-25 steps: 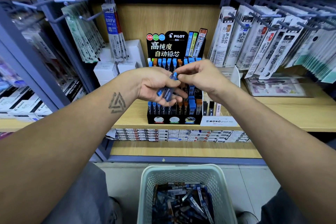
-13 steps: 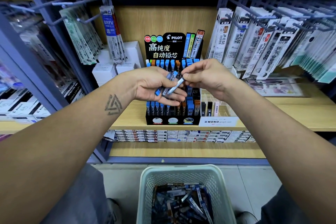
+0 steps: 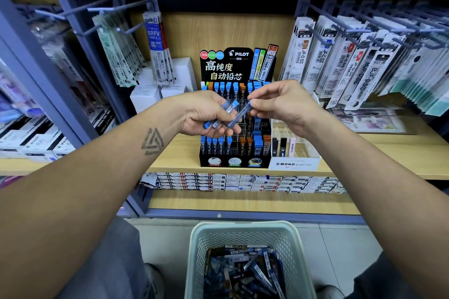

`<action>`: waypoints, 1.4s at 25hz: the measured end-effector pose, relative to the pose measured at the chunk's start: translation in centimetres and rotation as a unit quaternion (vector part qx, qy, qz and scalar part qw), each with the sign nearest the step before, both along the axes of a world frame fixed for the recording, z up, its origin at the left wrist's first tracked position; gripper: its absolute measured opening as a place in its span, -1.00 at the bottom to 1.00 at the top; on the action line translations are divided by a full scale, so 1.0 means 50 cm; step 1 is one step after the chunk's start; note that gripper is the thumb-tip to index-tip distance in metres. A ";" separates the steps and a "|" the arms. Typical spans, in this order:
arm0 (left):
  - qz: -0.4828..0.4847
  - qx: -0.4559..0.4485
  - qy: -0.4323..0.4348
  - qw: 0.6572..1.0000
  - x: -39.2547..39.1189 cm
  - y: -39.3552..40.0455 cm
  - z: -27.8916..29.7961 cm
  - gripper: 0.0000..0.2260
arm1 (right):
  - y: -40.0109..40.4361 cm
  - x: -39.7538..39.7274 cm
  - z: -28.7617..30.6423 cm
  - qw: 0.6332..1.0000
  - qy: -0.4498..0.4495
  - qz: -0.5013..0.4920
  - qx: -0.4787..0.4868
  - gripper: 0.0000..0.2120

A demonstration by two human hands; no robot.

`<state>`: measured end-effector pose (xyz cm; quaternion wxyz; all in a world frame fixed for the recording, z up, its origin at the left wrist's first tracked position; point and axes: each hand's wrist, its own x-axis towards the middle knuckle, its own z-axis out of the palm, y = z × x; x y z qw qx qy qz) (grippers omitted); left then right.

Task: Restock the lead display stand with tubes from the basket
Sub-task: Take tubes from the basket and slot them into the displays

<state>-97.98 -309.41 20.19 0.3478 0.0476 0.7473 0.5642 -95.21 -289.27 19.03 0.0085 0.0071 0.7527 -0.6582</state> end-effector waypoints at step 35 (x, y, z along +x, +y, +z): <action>0.031 -0.041 0.043 0.998 -0.013 -0.009 0.012 -0.86 | -0.090 -0.010 -0.072 0.799 0.119 0.080 0.584 -0.93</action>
